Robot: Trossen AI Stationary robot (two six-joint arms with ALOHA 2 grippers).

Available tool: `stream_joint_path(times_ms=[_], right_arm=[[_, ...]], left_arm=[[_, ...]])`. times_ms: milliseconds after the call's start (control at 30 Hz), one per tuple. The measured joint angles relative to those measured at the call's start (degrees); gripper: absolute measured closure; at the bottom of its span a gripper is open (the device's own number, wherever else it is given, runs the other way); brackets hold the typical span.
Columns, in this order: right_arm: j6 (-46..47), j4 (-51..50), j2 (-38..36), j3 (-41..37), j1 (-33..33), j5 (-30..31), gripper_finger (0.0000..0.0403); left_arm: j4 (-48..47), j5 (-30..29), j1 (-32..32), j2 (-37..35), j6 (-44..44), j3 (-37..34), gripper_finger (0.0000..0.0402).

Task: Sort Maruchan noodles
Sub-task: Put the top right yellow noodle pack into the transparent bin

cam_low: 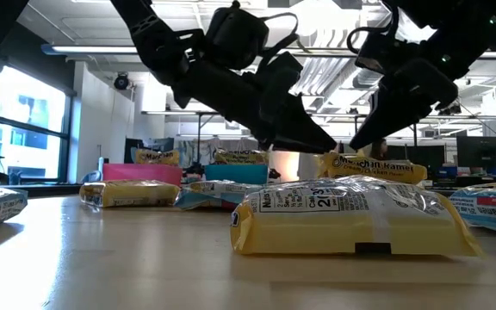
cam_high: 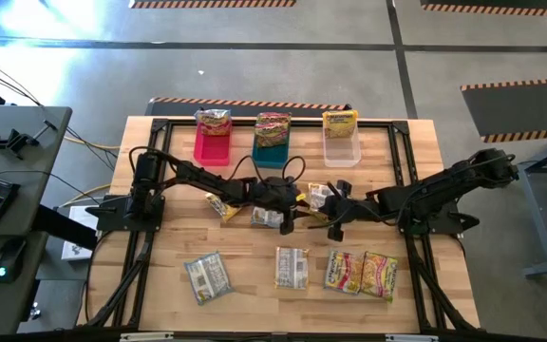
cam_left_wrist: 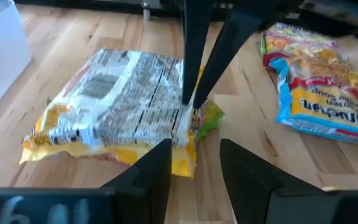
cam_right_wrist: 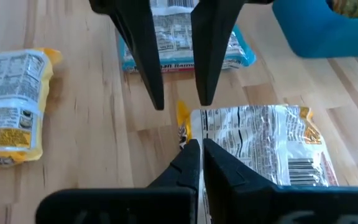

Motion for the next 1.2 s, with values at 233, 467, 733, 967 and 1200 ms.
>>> stream_joint_path(times_ms=[233, 467, 733, 967, 1200], right_arm=[[2.4, 0.1, 0.0, 0.0, 0.0, 2.6, 0.0379], [2.4, 0.4, 0.0, 0.0, 0.0, 2.8, 0.0317], [2.6, 0.6, 0.0, 0.0, 0.0, 3.2, 0.0254], [2.9, 0.0, 0.0, 0.0, 0.0, 2.7, 0.0228], [9.3, -18.8, 0.0, 5.9, 2.1, 5.3, 0.0187]], left_arm=[[-1.5, -0.8, 0.0, 0.0, -1.3, 0.0, 0.0275], [-1.3, -2.2, 0.0, 0.1, -1.5, 0.0, 0.0275], [-2.3, -0.6, -0.2, 6.6, -2.1, 5.9, 0.0275], [-5.0, -0.5, -0.2, 6.5, -1.9, 7.0, 0.0307], [-4.9, 1.9, 1.2, 6.2, -4.4, 7.0, 0.0394]])
